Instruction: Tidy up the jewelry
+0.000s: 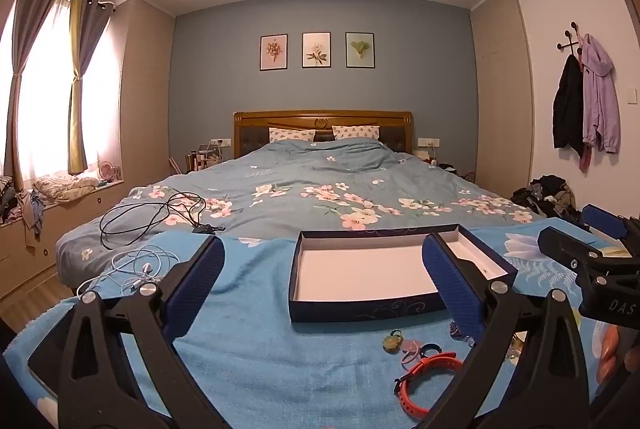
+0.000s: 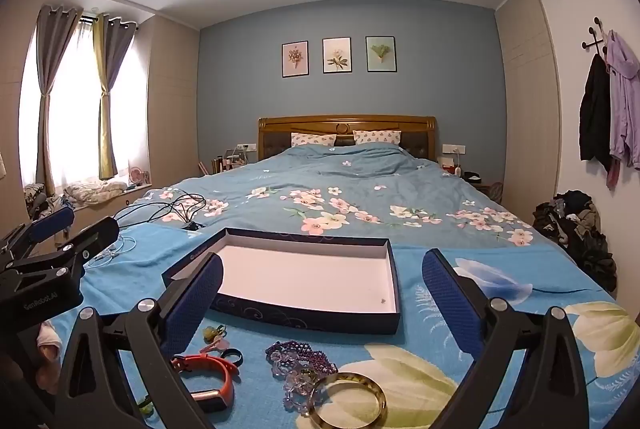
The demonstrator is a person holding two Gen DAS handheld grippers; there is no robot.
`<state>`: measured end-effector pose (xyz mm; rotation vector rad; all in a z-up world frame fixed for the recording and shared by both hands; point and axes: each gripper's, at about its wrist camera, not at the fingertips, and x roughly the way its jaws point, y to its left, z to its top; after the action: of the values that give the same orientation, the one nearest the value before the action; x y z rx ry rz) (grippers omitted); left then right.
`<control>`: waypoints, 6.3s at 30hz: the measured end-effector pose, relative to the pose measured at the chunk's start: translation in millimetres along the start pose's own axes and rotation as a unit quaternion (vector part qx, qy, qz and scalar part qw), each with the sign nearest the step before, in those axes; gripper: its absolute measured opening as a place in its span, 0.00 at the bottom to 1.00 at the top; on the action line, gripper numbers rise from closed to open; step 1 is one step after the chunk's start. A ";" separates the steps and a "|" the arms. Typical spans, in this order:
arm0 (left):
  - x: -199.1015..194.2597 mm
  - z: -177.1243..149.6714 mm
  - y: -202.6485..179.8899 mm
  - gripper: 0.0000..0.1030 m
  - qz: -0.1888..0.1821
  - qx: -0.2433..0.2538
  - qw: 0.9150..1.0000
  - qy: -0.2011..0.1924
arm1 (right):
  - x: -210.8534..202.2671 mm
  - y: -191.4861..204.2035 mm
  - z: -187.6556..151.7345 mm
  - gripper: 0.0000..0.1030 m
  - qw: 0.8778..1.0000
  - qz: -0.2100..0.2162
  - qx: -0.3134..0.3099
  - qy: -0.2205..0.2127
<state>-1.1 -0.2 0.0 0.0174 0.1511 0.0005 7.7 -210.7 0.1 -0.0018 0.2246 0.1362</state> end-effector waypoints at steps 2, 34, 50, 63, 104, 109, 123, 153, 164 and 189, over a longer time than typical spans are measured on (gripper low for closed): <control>0.5 -0.3 0.0 0.94 0.000 -0.001 1.000 0.002 | -0.1 0.2 0.1 0.93 1.000 0.000 0.000 0.000; -1.1 -0.2 -2.2 0.94 0.004 -0.003 1.000 -0.004 | -2.2 -1.0 1.2 0.93 1.000 0.005 -0.001 -0.005; -2.9 0.5 -1.7 0.94 0.005 0.000 1.000 -0.004 | -4.2 -1.5 0.1 0.93 1.000 0.006 0.002 -0.004; -2.0 -0.1 -1.0 0.94 0.005 0.001 1.000 -0.005 | -5.6 -1.4 -0.4 0.93 1.000 0.006 0.001 -0.005; -0.5 1.6 -3.0 0.94 0.001 0.004 1.000 -0.002 | -4.6 -2.5 -0.2 0.93 1.000 0.010 0.003 -0.001; 0.7 1.3 -2.6 0.94 -0.001 0.005 1.000 -0.001 | -5.8 -2.1 -1.1 0.93 1.000 0.011 0.003 0.000; 4.8 -3.3 2.2 0.94 -0.020 0.008 1.000 0.019 | 0.2 -9.1 -2.6 0.93 0.999 0.023 -0.002 0.034; 80.4 -76.0 -27.0 0.28 -0.243 0.049 0.906 0.344 | 65.9 -56.7 -59.4 0.30 0.945 0.090 0.005 0.313; 89.7 -65.8 -29.7 0.10 -0.241 0.071 0.904 0.345 | 65.8 -71.8 -58.7 0.05 0.944 0.096 0.020 0.315; 154.2 20.4 -12.2 0.01 -0.233 0.094 0.932 0.263 | 152.3 -64.4 17.7 0.05 0.958 0.141 0.056 0.243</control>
<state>154.5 -12.5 -3.2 0.1736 0.6895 -0.4879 167.4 -253.7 -17.3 0.1113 0.7262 0.4095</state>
